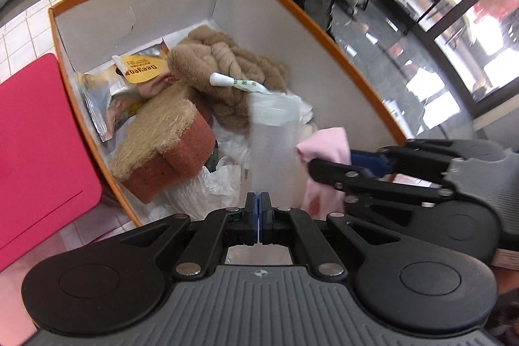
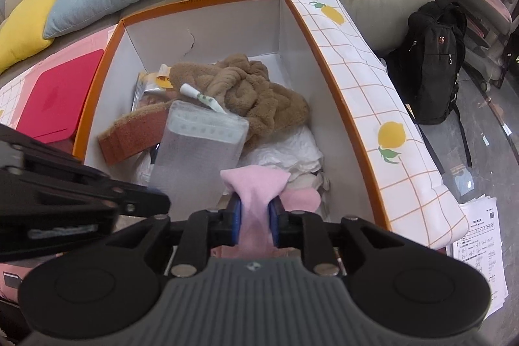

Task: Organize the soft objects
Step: 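Open both grippers to drop the pink cloth and clear bag into the box, then move both grippers back toward the knitted hat and orange knitted fruit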

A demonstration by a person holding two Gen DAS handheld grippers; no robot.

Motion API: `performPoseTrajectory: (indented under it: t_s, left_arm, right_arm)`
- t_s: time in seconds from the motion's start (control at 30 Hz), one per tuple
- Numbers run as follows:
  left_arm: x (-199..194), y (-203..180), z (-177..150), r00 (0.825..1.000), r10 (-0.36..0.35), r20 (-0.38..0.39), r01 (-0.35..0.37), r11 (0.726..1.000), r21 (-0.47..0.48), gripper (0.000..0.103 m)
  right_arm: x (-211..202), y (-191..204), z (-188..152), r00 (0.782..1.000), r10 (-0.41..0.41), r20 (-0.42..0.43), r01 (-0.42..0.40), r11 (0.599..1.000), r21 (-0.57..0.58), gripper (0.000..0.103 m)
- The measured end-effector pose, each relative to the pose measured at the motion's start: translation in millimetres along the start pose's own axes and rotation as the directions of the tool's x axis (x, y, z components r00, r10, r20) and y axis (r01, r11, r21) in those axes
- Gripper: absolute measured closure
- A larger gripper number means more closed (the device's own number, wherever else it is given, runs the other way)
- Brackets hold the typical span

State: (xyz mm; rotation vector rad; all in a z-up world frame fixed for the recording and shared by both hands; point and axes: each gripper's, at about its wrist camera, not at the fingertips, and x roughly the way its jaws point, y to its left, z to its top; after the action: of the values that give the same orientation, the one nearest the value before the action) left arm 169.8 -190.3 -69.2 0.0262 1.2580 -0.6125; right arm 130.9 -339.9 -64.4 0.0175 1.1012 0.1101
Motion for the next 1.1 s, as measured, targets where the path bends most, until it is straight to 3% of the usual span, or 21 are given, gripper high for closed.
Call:
performPoseTrajectory:
  t_s: [0.07,0.17,0.27,0.6,0.7,0.9,1.1]
  left_arm:
    - [2.5,-1.2,-0.9,1.0,0.02,-0.009,-0.02,1.0,0.013,0.103]
    - [-0.8,-0.4,-4.7,1.0,0.028,-0.004,-0.028,0.999,0.017,0.101]
    - [-5.1,1.0,-8.8,1.0,0.026,0.011,-0.026,1.0,0.013,0.097]
    - [-41.0,-2.6,-19.9,0.989,0.026,0.147,-0.034,0.998,0.051,0.085]
    - [-53.4,-3.8,-25.8,0.982,0.027,0.188,-0.037,0.998,0.05,0.079]
    - [-81.5,1.7,-37.9,0.958,0.004,0.285,-0.015,0.999,0.035,0.066]
    - [-109.1,12.1,-55.2,0.929,0.01,0.369,-0.017,1.0,0.016,0.065]
  right_arm:
    - [-2.4,0.8,-0.4,1.0,-0.003,0.002,0.003,1.0,0.002,0.085]
    - [-4.7,-0.3,0.2,1.0,-0.011,0.013,0.011,1.0,0.004,0.069]
    - [-7.5,-1.2,1.0,1.0,-0.014,0.022,0.014,1.0,0.005,0.065]
    - [-20.8,5.2,11.1,0.996,-0.054,0.067,0.056,0.998,-0.023,0.049]
    - [-25.5,9.6,12.9,0.994,-0.07,0.082,0.072,0.997,-0.031,0.04]
    - [-35.3,18.4,11.5,0.99,-0.096,0.105,0.099,0.995,-0.025,0.032]
    - [-45.6,35.1,7.4,0.978,-0.148,0.15,0.153,0.988,-0.021,0.024]
